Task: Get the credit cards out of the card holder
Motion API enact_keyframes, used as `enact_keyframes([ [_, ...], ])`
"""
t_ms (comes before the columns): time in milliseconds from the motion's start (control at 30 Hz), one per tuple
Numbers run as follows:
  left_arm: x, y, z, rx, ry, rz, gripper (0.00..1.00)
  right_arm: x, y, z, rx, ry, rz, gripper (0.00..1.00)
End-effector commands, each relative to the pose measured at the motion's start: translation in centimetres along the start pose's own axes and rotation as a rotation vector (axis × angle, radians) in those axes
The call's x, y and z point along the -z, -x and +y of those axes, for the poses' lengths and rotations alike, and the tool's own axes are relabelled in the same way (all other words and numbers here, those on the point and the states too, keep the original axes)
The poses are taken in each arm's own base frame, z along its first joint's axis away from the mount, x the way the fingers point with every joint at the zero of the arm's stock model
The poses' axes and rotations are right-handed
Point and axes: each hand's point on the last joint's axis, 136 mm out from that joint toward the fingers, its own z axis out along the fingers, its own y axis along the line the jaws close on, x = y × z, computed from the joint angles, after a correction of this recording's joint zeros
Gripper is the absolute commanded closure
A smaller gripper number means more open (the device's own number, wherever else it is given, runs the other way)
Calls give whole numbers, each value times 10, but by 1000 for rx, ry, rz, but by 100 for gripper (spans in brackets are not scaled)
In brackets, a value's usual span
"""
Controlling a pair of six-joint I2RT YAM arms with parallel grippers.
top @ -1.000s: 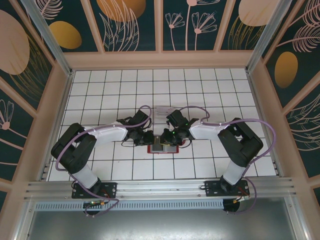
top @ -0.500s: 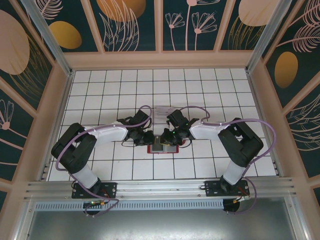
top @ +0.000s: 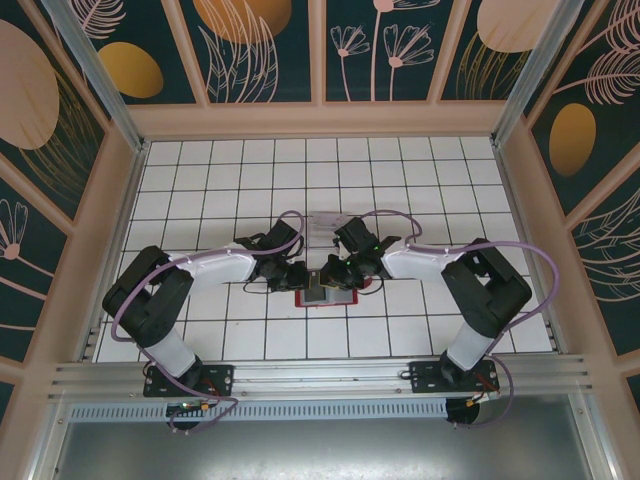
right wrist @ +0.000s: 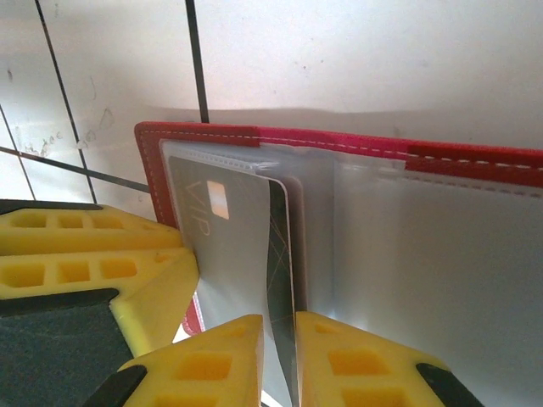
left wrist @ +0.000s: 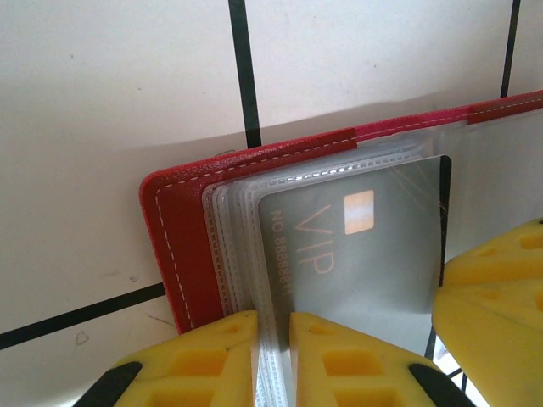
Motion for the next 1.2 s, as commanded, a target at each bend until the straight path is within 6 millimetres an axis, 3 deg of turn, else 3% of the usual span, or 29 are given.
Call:
enact_keyframes([
  [0,-7,-13,16,2,74,52,81,9,2,18,21,82,-19,82],
  [233,-8,-14,16,1,74,55,81,0,-2,16,31,143,-13,82],
  [767,-10,-18,17,3,83,63,81,5,-5,30,77,285,-56,82],
  [1167,-11,-18,18,2,91,64,81,8,-5,24,68,254,-69,90],
])
